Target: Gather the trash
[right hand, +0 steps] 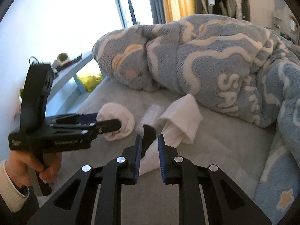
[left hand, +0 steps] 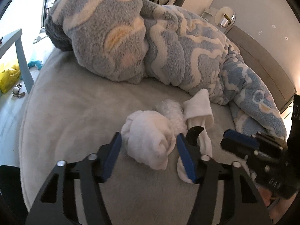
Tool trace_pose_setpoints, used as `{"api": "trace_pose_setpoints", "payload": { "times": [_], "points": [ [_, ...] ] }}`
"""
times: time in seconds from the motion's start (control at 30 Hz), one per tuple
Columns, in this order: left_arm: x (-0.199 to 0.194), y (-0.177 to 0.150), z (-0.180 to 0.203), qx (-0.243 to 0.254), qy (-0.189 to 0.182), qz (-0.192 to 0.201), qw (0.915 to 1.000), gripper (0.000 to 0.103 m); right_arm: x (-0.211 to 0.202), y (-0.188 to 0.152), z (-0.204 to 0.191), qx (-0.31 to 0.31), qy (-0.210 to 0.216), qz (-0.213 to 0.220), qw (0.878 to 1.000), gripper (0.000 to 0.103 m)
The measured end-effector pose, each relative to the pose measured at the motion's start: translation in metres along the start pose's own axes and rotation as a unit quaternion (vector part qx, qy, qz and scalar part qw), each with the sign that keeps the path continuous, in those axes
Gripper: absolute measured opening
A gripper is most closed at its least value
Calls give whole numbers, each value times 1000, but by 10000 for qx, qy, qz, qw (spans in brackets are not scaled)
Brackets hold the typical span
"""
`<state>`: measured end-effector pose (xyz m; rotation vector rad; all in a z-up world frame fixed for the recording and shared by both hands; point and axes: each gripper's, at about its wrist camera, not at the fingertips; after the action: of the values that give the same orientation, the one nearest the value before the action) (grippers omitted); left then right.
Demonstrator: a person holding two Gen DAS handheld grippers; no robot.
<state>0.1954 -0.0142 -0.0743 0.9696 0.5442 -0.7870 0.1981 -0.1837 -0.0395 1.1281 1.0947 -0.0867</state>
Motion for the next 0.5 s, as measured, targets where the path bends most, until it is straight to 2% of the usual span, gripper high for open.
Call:
{"api": "trace_pose_setpoints", "payload": {
  "times": [0.1, 0.17, 0.33, 0.4, 0.43, 0.47, 0.5],
  "points": [
    [4, 0, -2, 18, 125, 10, 9999, 41, 7, -3, -2, -32, 27, -36, 10000, 18],
    [4, 0, -3, -8, 138, 11, 9999, 36, 11, -2, -1, 20, 28, -44, 10000, 18],
    [-3, 2, -8, -2, 117, 45, 9999, 31, 20, 2, -3, 51, -22, -99, 9999, 18],
    [-6, 3, -12, -23, 90, 39, 9999, 31, 25, 3, -5, 47, -138, -156, 9998, 24],
    [-7, 3, -12, -27, 84, 47, 9999, 31, 27, 4, -5, 50, -180, -164, 9997, 36],
    [-9, 3, -14, -27, 76, 66, 9999, 31, 29, 5, -6, 60, -229, -152, 9996, 44],
    [-13, 4, -15, -28, 67, 99, 9999, 31, 30, 6, -6, 63, -240, -139, 9996, 44]
  ]
}}
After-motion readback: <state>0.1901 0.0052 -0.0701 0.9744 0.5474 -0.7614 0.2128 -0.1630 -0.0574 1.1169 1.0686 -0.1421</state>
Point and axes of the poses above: each gripper's, at about its wrist camera, not at the fingertips, and x roughly the way its jaws point, z to its right, y to its top, and after that the axes turned 11 degrees about -x, right-handed
